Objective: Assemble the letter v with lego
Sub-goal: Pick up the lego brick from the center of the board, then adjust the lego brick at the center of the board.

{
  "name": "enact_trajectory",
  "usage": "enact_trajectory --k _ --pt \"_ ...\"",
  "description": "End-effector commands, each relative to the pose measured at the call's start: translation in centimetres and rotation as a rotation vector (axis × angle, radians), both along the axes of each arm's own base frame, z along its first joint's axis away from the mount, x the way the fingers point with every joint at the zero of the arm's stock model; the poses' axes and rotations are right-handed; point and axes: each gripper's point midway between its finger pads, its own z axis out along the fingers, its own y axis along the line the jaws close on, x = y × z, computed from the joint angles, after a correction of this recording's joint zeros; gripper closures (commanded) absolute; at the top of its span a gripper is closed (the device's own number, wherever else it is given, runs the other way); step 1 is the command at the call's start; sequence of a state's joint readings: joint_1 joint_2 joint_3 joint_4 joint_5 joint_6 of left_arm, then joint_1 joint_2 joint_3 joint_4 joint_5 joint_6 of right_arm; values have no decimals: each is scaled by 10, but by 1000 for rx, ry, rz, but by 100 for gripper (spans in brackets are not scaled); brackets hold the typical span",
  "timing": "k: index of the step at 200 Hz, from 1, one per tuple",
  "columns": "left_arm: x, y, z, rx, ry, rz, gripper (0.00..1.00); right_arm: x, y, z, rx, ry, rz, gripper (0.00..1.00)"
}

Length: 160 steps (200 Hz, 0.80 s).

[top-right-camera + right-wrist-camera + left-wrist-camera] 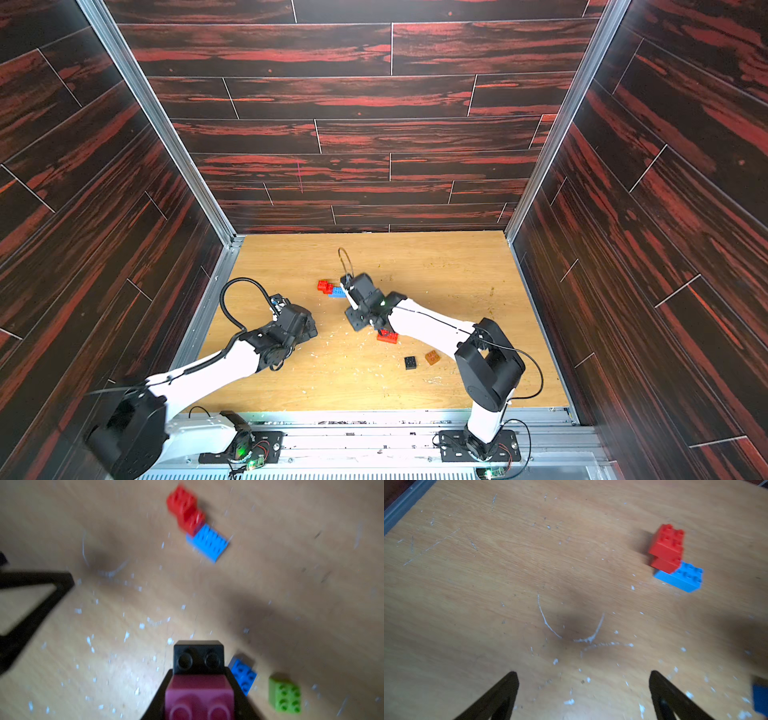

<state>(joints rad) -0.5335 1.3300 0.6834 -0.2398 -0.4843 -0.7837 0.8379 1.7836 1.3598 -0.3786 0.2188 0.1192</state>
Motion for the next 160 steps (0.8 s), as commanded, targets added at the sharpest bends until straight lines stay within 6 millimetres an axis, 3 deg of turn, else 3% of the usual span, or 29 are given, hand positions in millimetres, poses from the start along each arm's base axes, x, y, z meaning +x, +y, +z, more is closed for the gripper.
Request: enact_trajectory --k 1,86,112,116,160 --pt "24 0 8 0 -23 -3 0 6 4 -12 -52 39 55 68" --pt "90 9 -16 -15 54 19 0 46 22 -19 -76 36 76 68" --pt "105 7 -18 -6 86 6 0 51 25 -23 -95 39 80 67" --pt "107 8 -26 5 108 8 0 52 25 -24 -97 39 82 68" --pt "122 9 -39 5 134 12 0 59 29 -31 -99 47 87 68"
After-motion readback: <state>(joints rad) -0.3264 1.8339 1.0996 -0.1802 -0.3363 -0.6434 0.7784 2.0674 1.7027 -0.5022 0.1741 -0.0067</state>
